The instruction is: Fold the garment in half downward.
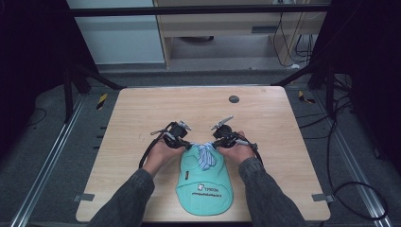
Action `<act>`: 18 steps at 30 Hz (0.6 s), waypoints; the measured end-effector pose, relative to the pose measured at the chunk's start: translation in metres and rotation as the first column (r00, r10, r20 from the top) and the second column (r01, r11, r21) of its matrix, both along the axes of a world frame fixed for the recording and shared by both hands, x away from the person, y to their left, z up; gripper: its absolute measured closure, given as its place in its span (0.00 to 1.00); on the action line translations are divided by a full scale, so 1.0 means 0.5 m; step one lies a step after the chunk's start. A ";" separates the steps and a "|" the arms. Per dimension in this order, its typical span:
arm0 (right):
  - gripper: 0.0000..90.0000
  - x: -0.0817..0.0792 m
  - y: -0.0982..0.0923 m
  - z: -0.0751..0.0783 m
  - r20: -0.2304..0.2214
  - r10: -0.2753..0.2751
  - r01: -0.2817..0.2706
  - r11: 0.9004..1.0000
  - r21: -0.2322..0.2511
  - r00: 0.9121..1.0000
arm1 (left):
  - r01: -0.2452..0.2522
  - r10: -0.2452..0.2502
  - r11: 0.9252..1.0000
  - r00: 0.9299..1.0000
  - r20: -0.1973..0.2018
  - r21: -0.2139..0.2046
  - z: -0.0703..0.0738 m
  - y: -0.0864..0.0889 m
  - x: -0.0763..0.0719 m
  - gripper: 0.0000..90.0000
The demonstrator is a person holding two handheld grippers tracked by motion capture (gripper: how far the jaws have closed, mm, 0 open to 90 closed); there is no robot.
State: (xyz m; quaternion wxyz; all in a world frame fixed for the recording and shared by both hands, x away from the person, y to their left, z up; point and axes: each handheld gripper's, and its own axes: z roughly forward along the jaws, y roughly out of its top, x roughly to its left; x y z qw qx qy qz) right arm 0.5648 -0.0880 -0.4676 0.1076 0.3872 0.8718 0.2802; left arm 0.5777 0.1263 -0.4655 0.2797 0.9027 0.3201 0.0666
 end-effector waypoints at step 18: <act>0.93 -0.028 -0.023 0.075 0.112 -0.004 -0.002 0.999 0.052 0.994 | 0.058 -0.058 0.998 0.994 0.090 0.008 0.105 -0.010 0.013 0.94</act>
